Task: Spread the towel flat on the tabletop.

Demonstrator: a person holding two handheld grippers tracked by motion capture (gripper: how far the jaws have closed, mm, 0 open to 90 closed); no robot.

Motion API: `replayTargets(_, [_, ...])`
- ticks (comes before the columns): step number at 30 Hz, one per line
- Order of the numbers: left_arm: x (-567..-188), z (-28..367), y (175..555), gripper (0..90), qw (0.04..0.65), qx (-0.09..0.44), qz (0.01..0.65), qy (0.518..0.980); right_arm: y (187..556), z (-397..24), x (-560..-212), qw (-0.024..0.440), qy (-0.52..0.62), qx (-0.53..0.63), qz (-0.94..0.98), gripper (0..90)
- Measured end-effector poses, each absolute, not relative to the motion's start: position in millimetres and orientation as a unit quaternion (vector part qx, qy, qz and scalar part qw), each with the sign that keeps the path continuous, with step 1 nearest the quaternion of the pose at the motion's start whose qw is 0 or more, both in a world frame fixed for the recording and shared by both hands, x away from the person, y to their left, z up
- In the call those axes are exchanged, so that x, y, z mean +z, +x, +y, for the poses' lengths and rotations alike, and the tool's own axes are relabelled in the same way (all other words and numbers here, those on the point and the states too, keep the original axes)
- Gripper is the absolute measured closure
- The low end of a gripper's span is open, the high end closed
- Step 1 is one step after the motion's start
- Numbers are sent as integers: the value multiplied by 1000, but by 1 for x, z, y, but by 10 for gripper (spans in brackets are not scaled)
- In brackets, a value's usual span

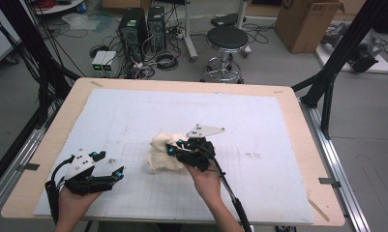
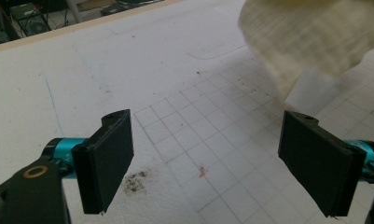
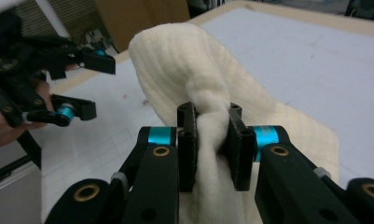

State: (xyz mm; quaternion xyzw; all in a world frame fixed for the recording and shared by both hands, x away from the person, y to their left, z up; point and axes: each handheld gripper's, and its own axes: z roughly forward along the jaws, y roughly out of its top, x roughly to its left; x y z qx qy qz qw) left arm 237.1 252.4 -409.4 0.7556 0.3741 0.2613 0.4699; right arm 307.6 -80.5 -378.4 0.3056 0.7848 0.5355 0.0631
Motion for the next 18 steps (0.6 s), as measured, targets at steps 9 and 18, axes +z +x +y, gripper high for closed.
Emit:
replayTargets(9, [-410,252,239,192,474,251,373,757,307,-63,-414,88,320,472,817,699])
replayTargets(18, [-410,243,240,196,473,246,361,765,299,-79,-410,99,317,466,820,407])
